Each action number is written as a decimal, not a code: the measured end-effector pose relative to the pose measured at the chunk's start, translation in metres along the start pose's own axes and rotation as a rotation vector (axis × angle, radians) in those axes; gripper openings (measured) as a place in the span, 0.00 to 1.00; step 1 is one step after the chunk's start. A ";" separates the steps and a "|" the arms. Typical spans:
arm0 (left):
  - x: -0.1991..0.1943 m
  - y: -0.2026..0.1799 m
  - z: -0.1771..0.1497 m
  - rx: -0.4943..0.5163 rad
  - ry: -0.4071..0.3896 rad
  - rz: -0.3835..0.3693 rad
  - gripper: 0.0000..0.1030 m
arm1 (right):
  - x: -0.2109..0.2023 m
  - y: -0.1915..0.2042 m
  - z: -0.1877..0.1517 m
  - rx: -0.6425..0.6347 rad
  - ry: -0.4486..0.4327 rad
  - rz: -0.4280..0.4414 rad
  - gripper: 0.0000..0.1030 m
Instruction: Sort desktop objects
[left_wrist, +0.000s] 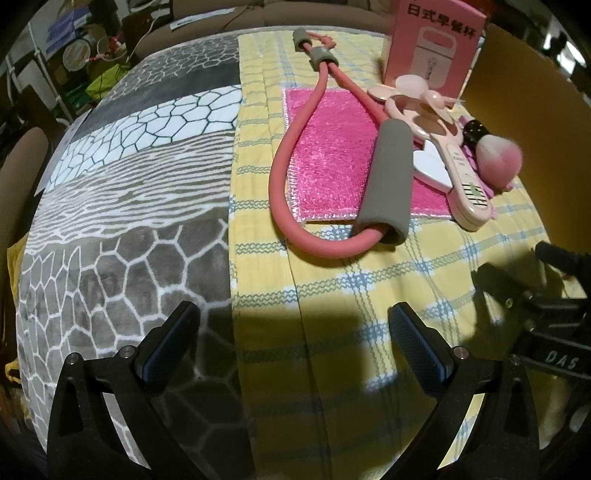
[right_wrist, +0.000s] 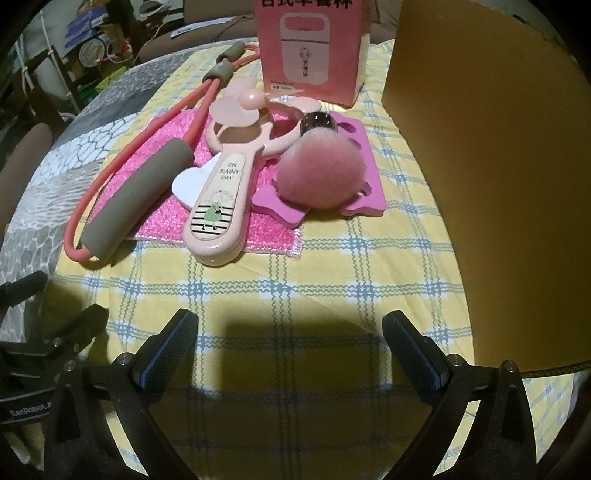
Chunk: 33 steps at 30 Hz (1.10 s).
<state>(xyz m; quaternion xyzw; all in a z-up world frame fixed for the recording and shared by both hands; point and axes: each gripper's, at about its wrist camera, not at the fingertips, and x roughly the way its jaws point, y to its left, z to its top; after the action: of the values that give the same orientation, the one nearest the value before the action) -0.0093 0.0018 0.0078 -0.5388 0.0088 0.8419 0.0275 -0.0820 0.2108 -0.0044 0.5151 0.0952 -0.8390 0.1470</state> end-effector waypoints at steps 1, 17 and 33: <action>-0.002 0.001 -0.001 0.003 -0.004 -0.005 1.00 | -0.004 0.000 0.000 -0.003 -0.013 -0.004 0.99; -0.059 0.001 0.036 0.038 -0.135 -0.132 1.00 | -0.063 -0.014 0.000 0.054 -0.086 0.119 0.90; -0.023 0.028 0.050 -0.068 -0.123 -0.171 0.96 | -0.046 -0.008 0.028 0.097 -0.107 0.177 0.72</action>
<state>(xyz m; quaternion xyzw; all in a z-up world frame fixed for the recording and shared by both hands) -0.0467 -0.0245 0.0497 -0.4855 -0.0677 0.8678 0.0813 -0.0883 0.2163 0.0497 0.4824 0.0007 -0.8527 0.2004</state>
